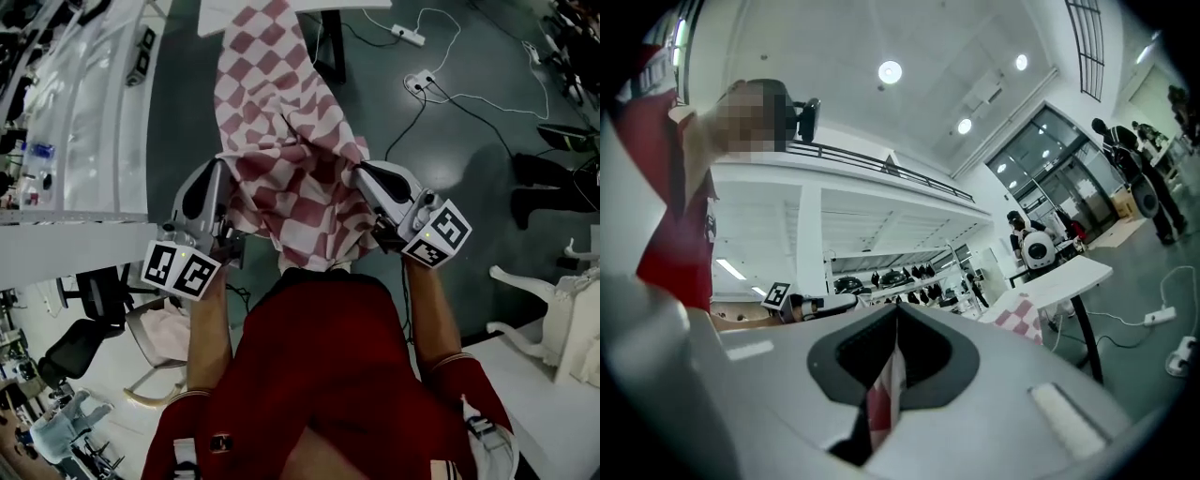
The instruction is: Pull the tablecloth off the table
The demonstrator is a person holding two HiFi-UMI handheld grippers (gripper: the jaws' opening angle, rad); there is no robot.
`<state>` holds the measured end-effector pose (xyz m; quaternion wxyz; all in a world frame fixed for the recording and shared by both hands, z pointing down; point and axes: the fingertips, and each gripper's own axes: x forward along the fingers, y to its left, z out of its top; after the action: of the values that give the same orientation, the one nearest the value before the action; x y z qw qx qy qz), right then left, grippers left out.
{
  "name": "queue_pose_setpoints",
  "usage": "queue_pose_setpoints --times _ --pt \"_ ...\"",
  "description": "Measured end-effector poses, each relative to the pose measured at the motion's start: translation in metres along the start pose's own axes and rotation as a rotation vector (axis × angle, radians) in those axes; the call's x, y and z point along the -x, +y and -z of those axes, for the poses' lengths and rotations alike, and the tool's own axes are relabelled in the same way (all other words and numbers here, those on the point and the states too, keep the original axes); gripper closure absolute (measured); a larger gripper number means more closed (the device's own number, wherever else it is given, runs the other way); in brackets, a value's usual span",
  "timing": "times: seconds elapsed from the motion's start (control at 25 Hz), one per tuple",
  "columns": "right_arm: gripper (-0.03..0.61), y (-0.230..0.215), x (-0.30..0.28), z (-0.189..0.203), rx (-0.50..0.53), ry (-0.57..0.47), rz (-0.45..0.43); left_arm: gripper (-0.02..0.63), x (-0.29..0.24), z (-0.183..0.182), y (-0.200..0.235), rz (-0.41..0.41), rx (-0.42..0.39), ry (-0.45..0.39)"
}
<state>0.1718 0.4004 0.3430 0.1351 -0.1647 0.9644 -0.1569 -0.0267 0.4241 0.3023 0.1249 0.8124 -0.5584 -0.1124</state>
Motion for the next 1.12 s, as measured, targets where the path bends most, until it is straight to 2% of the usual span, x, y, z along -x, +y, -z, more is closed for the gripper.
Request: queue_pose_setpoints --times 0.24,0.52,1.12 --pt "0.563 0.022 0.001 -0.006 0.015 -0.02 0.042 0.605 0.018 -0.002 -0.001 0.038 0.024 -0.019" --pt "0.563 0.026 0.007 0.002 0.029 0.032 0.142 0.604 0.022 0.003 -0.011 0.078 0.034 -0.004" --pt "0.563 0.026 0.001 -0.025 0.107 -0.01 0.211 0.604 0.009 -0.01 -0.014 0.145 0.018 -0.016"
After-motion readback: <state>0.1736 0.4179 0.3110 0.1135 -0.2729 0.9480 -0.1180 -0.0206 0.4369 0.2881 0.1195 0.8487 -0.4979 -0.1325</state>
